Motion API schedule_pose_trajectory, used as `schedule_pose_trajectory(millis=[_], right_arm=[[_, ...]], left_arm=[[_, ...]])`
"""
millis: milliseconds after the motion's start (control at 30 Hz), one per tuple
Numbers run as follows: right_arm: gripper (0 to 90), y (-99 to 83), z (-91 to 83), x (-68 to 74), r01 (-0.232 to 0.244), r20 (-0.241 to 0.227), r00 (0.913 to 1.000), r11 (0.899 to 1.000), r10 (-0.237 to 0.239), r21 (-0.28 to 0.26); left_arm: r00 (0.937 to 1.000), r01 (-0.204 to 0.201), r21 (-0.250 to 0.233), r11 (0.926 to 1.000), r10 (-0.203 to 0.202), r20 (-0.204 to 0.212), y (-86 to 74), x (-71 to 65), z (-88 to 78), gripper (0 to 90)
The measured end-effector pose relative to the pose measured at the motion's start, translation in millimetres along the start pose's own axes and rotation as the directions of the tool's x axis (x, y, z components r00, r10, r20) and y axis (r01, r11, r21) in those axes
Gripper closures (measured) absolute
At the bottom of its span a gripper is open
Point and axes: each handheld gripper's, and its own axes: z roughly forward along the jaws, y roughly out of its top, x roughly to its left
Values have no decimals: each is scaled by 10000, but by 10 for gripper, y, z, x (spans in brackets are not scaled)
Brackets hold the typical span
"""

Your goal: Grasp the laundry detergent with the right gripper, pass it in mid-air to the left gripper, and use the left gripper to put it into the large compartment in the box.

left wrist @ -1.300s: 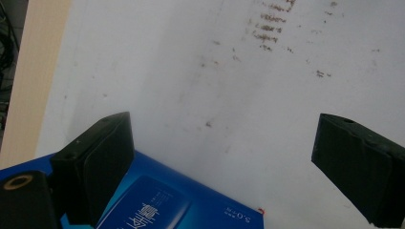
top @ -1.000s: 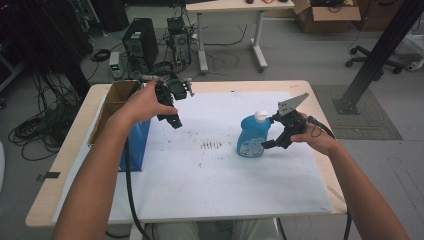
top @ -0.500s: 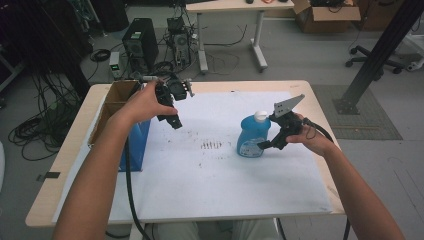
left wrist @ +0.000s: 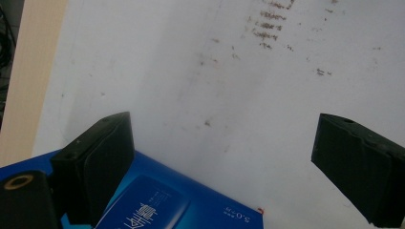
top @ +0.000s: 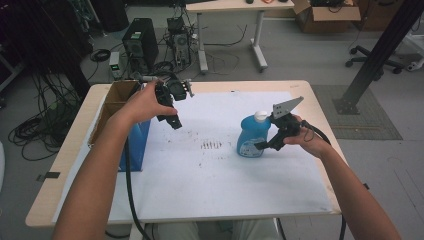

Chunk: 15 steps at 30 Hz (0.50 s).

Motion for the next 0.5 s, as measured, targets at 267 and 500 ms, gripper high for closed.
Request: schedule_pose_trajectory(millis=[267,500], right_arm=[[80,12,55,3,77,33,10000,10000,-77,34],[132,2,63,-3,65,58,10000,10000,-65,21]], left_arm=[[10000,-25,-14,10000,25,0,2,-2,8,78],[10000,19,-1,10000,-19,18,-6,0,10,78]])
